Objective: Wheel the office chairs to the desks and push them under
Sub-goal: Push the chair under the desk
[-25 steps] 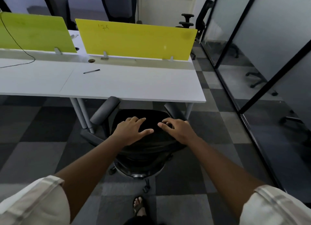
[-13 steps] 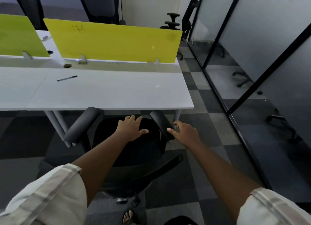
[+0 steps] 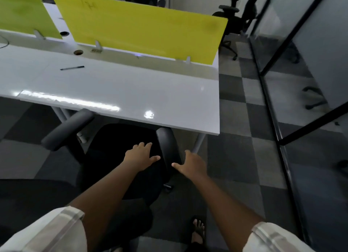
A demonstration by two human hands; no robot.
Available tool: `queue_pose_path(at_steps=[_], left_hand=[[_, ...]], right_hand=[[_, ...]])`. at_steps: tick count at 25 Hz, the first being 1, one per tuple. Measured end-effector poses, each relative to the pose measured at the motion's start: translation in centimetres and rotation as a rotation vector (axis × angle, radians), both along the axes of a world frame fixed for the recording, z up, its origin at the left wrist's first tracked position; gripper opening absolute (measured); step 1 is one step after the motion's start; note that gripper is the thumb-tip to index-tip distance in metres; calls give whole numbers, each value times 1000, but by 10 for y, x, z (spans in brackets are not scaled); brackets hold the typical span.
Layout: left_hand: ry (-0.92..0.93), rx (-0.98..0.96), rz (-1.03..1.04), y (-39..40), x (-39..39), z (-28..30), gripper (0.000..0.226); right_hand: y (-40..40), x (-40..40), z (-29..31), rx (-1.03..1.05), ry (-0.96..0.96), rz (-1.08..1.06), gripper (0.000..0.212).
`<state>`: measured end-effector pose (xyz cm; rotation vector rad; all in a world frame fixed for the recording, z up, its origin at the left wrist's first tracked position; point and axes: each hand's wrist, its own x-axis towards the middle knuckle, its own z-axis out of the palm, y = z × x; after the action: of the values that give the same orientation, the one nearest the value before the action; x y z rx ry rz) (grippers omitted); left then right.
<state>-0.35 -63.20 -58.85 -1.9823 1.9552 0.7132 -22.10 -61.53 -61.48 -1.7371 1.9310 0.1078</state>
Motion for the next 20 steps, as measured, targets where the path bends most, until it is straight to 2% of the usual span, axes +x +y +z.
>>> queue_pose_path(at_steps=[5,8,11,15,20], left_hand=[[173,12,427,-37,-41,-53,84],[283,16,570,-58,-53,-97,93],[339,10,584,-75,-58,-132,106],[396,-59,576,-88,-69,-150,122],[346,-74,547,-81,-84,-158,136]], right_hand=[[-46,-2,-65,77,-61,62,115],[-61,18,-105,121,-142,2,127],[-54,31,-133,43,-182,-60,125],[-42,36,-139,-22,-217,-104,122],[-18,44,-133,-27,-269,-175,119]])
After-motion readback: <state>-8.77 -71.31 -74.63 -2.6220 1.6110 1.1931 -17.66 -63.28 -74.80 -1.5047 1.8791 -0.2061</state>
